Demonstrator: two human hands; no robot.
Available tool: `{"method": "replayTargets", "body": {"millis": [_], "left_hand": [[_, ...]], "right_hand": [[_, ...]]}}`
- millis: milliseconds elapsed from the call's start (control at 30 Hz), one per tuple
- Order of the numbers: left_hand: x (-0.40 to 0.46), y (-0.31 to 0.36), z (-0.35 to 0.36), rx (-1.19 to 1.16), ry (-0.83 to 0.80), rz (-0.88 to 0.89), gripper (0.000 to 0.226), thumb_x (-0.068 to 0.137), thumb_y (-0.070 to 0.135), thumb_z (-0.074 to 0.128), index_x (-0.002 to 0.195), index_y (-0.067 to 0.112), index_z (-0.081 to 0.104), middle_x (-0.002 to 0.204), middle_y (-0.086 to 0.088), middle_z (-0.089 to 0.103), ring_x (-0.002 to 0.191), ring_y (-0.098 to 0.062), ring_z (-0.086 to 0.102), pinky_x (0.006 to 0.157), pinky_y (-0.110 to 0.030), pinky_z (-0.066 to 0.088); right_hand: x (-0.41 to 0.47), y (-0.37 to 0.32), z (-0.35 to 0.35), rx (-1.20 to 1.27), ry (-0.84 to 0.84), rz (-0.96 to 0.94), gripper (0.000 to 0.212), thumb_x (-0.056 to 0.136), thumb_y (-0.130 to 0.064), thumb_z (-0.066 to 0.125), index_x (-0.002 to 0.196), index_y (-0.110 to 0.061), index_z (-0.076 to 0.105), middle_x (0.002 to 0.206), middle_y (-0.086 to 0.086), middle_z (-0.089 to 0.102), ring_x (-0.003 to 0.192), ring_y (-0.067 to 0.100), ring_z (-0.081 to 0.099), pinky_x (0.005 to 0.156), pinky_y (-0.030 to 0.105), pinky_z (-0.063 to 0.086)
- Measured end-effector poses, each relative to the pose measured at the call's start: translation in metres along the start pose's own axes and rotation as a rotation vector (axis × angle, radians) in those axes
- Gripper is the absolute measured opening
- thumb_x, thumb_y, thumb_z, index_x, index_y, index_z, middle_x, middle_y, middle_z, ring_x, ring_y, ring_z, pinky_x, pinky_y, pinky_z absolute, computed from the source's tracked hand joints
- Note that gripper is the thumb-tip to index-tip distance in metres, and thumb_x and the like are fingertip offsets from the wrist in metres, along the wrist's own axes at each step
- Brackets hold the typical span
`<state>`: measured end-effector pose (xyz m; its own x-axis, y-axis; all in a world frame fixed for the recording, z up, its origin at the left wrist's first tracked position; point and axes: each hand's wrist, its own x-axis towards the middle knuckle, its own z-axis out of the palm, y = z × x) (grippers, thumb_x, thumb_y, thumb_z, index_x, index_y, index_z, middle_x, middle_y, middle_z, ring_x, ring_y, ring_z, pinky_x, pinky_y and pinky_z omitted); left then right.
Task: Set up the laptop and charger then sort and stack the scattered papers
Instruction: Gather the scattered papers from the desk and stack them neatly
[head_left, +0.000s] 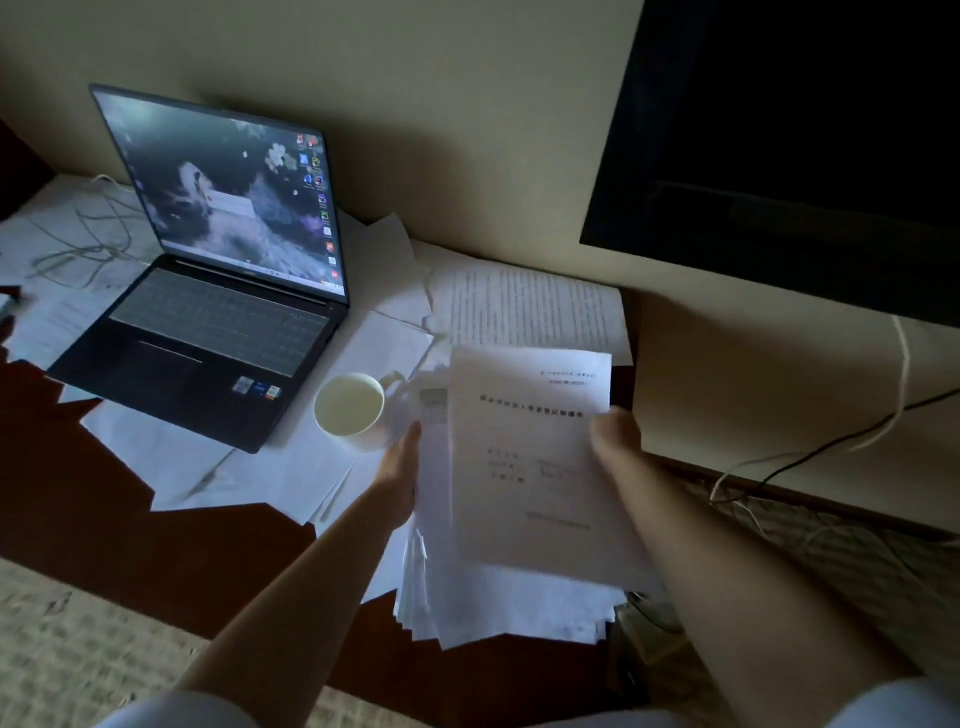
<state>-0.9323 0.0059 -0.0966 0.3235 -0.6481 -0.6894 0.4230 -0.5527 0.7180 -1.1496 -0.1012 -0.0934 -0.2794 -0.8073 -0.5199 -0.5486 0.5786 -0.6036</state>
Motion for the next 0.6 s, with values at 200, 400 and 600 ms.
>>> {"method": "replayTargets", "body": {"millis": [200,400,600], "left_hand": [[-0.011,0.003,0.005,0.169,-0.018,0.008,0.03,0.09,0.02,0.062,0.114,0.001,0.06,0.098,-0.019,0.067,0.086,-0.035,0.064,0.078,-0.049,0.056],[-0.02,0.003,0.011,0.235,0.023,0.079,0.04,0.073,-0.019,0.053,0.105,0.005,0.056,0.09,-0.012,0.063,0.072,-0.025,0.059,0.056,-0.031,0.049],[-0.052,0.015,0.012,0.099,0.047,0.276,0.046,0.056,0.002,0.059,0.102,0.007,0.057,0.084,-0.009,0.063,0.077,-0.029,0.059,0.06,-0.031,0.05]], "right_hand": [[-0.027,0.015,0.016,-0.069,-0.117,-0.109,0.025,0.086,-0.01,0.044,0.101,-0.008,0.064,0.106,0.016,0.063,0.098,0.033,0.059,0.074,0.031,0.042],[-0.033,0.004,0.013,0.072,0.002,-0.01,0.053,0.086,-0.033,0.053,0.133,-0.01,0.047,0.135,0.014,0.045,0.121,0.036,0.049,0.086,0.04,0.045],[-0.046,0.018,-0.003,0.194,-0.196,-0.001,0.02,0.09,-0.01,0.045,0.104,-0.003,0.057,0.095,0.011,0.059,0.083,0.025,0.055,0.072,0.032,0.043]]}}
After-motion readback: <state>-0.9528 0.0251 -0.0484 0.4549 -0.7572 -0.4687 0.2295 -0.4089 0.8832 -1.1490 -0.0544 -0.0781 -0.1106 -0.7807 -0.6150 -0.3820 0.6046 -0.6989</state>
